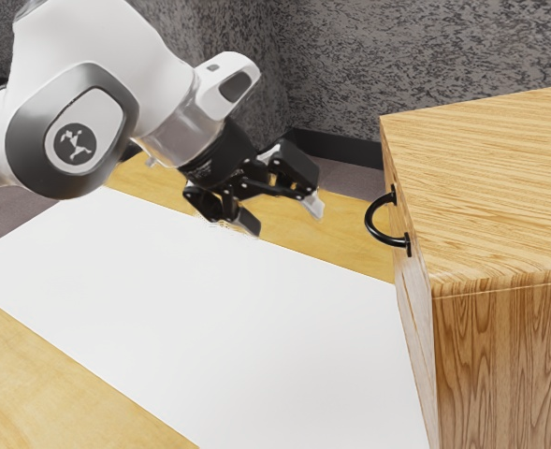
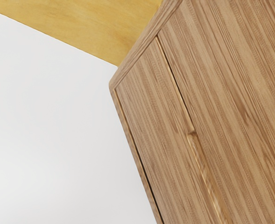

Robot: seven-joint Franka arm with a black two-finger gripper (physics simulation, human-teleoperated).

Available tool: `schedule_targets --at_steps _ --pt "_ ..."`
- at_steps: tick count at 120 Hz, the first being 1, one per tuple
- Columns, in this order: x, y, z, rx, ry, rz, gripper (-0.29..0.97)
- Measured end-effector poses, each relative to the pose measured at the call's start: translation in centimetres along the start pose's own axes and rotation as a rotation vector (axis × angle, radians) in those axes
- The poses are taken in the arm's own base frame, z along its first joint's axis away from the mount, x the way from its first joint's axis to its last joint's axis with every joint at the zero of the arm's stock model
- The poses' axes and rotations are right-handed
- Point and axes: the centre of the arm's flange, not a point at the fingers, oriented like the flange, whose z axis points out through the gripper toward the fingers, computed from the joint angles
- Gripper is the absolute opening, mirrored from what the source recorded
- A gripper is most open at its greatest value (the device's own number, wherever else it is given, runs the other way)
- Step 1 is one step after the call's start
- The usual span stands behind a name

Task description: Pull the drawer handle with one arm to open the drawer

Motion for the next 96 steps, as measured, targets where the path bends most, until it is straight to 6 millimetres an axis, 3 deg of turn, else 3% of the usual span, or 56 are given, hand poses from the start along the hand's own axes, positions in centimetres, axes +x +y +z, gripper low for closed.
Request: schedule_targets --at_steps 10,42,60,74,96 --pt "0.7 -0.4 -0.3 -0.070 0.021 -0.037 0.68" --pt "1.1 -1.8 2.2 -0.185 -0.017 -0.142 0.68" --pt "1.1 -0.7 4.3 -0.214 -0.037 -0.161 0.68" --pt "1.1 0.0 4.6 -0.239 -0.029 -0.165 0.68" --pt "3.4 1.1 6.4 -0.240 0.003 -0.175 0.68"
